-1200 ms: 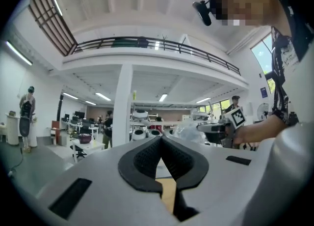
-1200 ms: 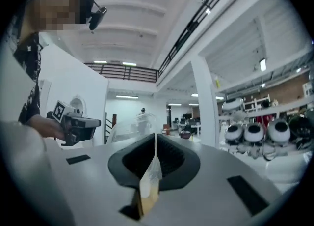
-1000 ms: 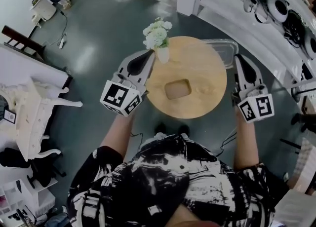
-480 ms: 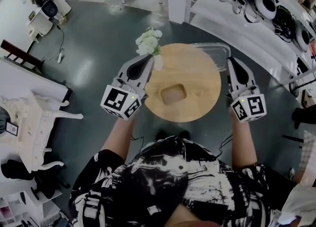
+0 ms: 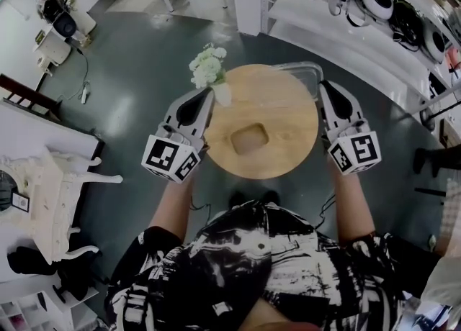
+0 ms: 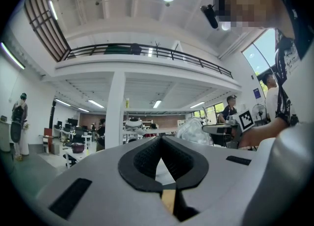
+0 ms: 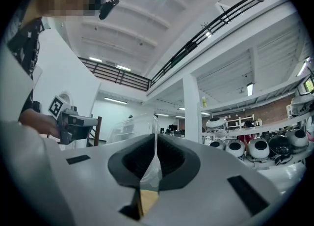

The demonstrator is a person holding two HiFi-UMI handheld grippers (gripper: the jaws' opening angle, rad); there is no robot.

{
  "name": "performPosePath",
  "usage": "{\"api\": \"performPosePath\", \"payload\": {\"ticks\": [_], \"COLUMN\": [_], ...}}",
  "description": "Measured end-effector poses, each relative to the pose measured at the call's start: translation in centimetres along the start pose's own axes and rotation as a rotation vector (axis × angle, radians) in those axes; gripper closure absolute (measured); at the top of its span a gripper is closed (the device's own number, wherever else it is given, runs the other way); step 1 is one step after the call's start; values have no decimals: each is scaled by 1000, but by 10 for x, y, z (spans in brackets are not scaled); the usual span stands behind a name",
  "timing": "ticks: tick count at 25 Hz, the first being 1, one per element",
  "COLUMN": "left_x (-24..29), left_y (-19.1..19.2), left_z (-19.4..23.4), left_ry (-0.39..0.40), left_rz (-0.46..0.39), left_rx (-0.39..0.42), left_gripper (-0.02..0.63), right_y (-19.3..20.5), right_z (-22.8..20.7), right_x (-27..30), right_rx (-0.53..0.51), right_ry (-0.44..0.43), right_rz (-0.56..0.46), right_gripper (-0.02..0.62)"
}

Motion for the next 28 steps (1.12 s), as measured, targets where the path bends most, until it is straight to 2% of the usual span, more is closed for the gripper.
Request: {"api": "performPosePath", "payload": {"ticks": [28], "left_x": [-8], "left_y": [5], "left_z": [2], "left_ry": [1], "left_rz": [-6], "left_rx": [1], "left_gripper": [606], "right_y": [1], "right_z": [12], "right_x": [8], "right_rx": [-12], "right_ry": [-26], "right_rz": [6], "right_gripper": [581]}}
Point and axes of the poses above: the fingertips, and each gripper's own axes: x forward along the fingers, z to its left, y out of its underside, the point moved 8 cm from there along -x, backward along the fingers, and after that the axes turned 5 degrees about x, right-handed, at the moved point
